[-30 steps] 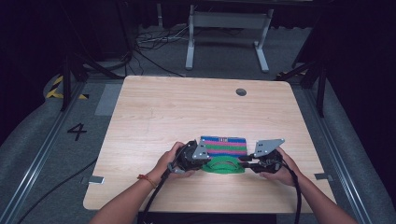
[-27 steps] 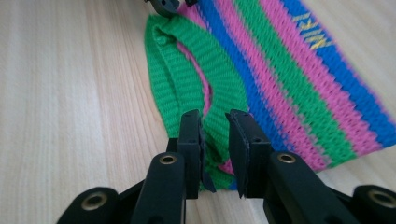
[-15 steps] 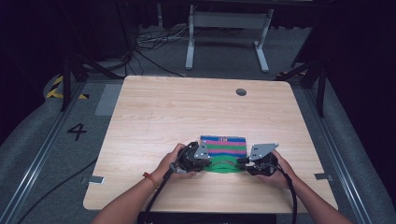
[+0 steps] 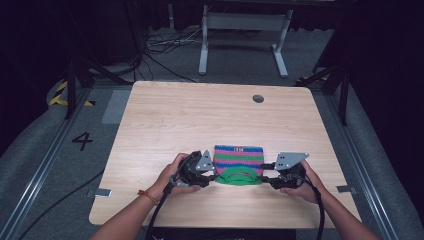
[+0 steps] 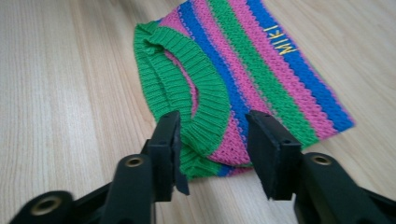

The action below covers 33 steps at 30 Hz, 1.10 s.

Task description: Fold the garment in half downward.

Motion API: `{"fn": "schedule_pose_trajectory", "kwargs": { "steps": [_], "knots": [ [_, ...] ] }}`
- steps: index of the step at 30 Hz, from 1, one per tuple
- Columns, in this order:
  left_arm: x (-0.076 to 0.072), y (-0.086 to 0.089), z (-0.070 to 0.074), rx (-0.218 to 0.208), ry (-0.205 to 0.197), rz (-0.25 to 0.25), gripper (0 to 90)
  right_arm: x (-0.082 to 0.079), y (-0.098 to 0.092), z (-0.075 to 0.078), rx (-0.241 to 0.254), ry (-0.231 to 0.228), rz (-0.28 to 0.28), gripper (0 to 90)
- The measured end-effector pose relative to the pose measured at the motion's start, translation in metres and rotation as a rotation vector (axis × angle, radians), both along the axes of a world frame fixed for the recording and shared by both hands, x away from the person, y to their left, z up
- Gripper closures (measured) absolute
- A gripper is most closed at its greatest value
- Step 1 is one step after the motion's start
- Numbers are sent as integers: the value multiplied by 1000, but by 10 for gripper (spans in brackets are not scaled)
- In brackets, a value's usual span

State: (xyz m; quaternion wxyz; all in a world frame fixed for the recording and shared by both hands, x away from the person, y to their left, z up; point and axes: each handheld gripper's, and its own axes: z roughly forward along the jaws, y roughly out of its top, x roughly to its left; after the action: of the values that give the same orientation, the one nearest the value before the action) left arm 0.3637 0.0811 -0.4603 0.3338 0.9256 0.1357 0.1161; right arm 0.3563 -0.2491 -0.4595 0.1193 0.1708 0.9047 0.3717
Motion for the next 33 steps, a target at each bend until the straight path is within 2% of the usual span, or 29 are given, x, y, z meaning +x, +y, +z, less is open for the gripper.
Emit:
{"fn": "schedule_pose_trajectory", "kwargs": {
  "steps": [3,7,10,13,17,19,24,33],
  "knots": [
    [-2,9,3,9,-6,23,464,-2,-3,3,-2,3,-16,458],
    [-7,23,5,10,-8,59,402,-5,-8,2,-32,-10,-43,388],
    [-9,30,5,38,-19,81,342,-7,-13,2,-34,-12,-62,346],
    [-12,39,2,40,13,96,288,-8,-18,2,-37,-17,-77,303],
    [-16,50,-3,69,18,131,202,-10,-26,1,-40,-22,-119,253],
    [-18,56,-3,57,17,146,172,-11,-30,1,-42,-22,-135,239],
    [-23,73,-4,56,-8,193,170,-14,-42,-1,-35,-23,-171,215],
    [-30,101,-8,53,-15,268,170,-21,-70,-9,-24,-26,-280,178]
  ]
}}
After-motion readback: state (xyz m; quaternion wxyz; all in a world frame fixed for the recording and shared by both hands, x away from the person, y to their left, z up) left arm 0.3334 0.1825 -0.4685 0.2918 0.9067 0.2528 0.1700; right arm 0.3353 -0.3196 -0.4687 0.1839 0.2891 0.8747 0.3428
